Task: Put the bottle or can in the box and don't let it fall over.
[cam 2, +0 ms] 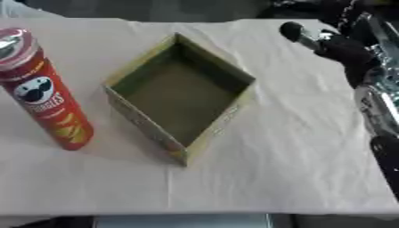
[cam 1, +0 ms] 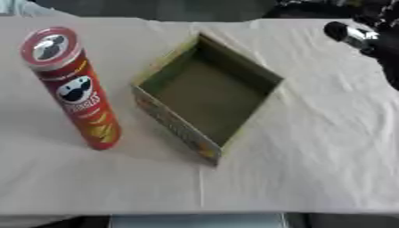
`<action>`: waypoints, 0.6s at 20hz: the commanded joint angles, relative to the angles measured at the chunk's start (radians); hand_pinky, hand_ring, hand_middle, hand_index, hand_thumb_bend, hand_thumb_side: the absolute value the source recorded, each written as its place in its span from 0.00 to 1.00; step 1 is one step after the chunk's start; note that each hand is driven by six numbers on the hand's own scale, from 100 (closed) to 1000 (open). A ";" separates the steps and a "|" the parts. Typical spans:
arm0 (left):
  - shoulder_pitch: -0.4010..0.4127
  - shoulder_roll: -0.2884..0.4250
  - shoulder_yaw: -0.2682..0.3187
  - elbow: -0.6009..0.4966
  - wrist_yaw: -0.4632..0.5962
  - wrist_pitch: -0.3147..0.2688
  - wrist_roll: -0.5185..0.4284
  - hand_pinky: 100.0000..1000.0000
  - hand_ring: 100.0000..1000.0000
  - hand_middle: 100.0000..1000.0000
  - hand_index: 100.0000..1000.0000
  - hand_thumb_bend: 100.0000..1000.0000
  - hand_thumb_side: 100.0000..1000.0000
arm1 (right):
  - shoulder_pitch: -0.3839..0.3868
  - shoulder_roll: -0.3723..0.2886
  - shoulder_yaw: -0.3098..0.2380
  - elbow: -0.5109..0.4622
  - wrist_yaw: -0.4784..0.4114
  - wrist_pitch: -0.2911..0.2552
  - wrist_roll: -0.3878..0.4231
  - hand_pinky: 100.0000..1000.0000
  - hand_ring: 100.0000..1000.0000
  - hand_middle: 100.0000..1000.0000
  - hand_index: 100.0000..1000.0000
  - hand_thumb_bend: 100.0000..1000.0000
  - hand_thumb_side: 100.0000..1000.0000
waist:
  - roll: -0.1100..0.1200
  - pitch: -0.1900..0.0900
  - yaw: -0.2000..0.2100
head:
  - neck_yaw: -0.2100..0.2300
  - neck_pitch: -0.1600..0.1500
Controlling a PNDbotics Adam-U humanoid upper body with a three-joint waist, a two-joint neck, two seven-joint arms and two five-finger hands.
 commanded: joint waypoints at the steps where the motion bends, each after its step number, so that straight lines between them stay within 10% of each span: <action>1: -0.022 0.037 -0.018 -0.002 -0.018 0.018 -0.015 0.87 1.00 1.00 0.96 0.60 0.31 | -0.011 -0.028 -0.003 -0.014 0.005 0.002 0.003 0.96 0.94 0.94 1.00 0.78 0.12 | 0.002 -0.010 -0.001 | 0.003 0.007; 12: -0.038 0.034 -0.080 0.015 -0.027 0.015 -0.168 0.88 1.00 1.00 0.96 0.62 0.35 | -0.014 -0.024 0.000 -0.012 0.005 0.004 0.007 0.97 0.94 0.94 1.00 0.79 0.12 | 0.001 -0.012 -0.003 | 0.006 0.007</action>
